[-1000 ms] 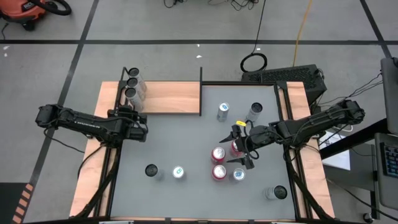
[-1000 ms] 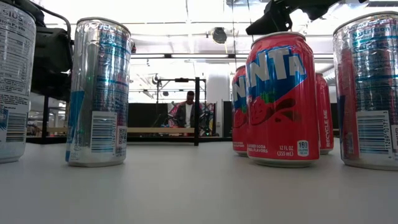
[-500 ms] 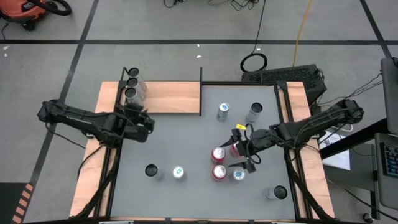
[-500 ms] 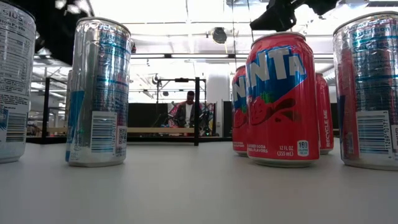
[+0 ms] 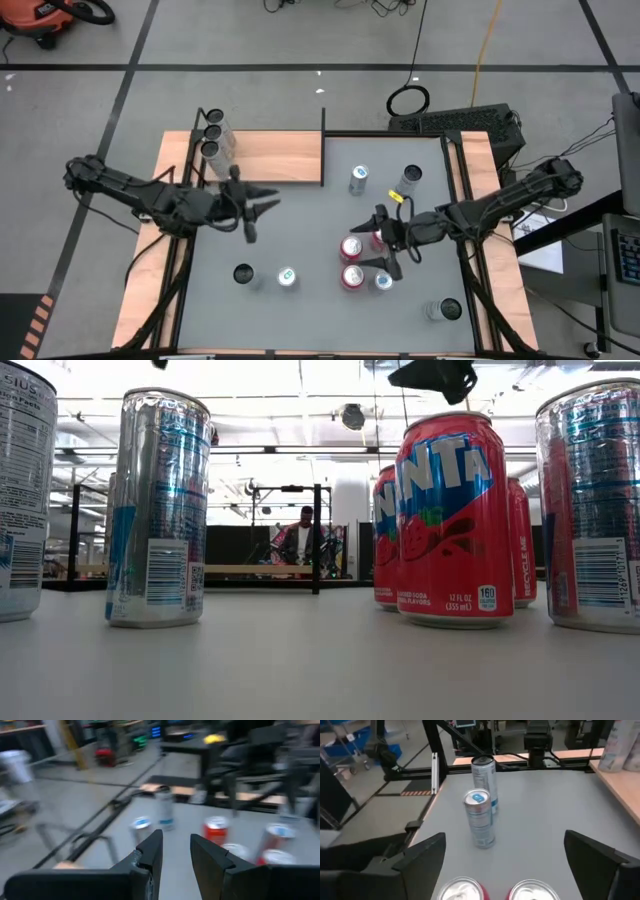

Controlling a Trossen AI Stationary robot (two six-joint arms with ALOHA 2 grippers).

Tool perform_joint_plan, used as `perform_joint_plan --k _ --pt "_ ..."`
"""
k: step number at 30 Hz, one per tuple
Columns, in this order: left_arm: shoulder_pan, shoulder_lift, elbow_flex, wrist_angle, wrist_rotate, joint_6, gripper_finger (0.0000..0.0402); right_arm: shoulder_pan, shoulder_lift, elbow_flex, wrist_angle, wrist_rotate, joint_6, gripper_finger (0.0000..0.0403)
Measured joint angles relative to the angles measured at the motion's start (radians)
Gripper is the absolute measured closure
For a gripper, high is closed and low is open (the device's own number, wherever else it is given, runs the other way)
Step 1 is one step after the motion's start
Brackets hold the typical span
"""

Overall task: Place canned beverage on shelf
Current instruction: Put the top red soda can on the shelf

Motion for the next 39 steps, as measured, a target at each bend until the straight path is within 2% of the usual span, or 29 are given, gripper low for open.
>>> perform_joint_plan --k 4,8,14,22,29,32,39 --pt "-0.030 0.000 -0.012 -0.028 0.015 -0.055 0.0302 0.022 -0.004 0.036 -0.046 0.019 0.037 0.0062" --pt "-0.093 0.018 -0.013 -0.042 0.005 -0.151 0.0302 0.030 -0.001 0.132 -0.229 0.062 0.049 0.0062" --pt "-0.194 0.076 -0.013 -0.039 -0.138 -0.151 0.0302 0.018 0.000 0.288 -0.535 0.075 0.045 0.0062" --pt "-0.218 0.162 -0.013 -0.004 -0.235 -0.147 0.0302 -0.007 0.031 0.469 -0.898 0.070 0.105 0.0062" --pt "-0.219 0.239 -0.013 -0.006 -0.238 -0.166 0.0302 -0.046 0.098 0.491 -1.022 0.040 0.223 0.0062" --pt "-0.219 0.275 -0.013 -0.002 -0.239 -0.199 0.0302 -0.062 0.135 0.491 -1.078 0.018 0.229 0.0062" --pt "-0.217 0.366 -0.013 0.082 -0.239 -0.192 0.0302 -0.071 0.197 0.491 -1.086 0.020 0.200 0.0044"
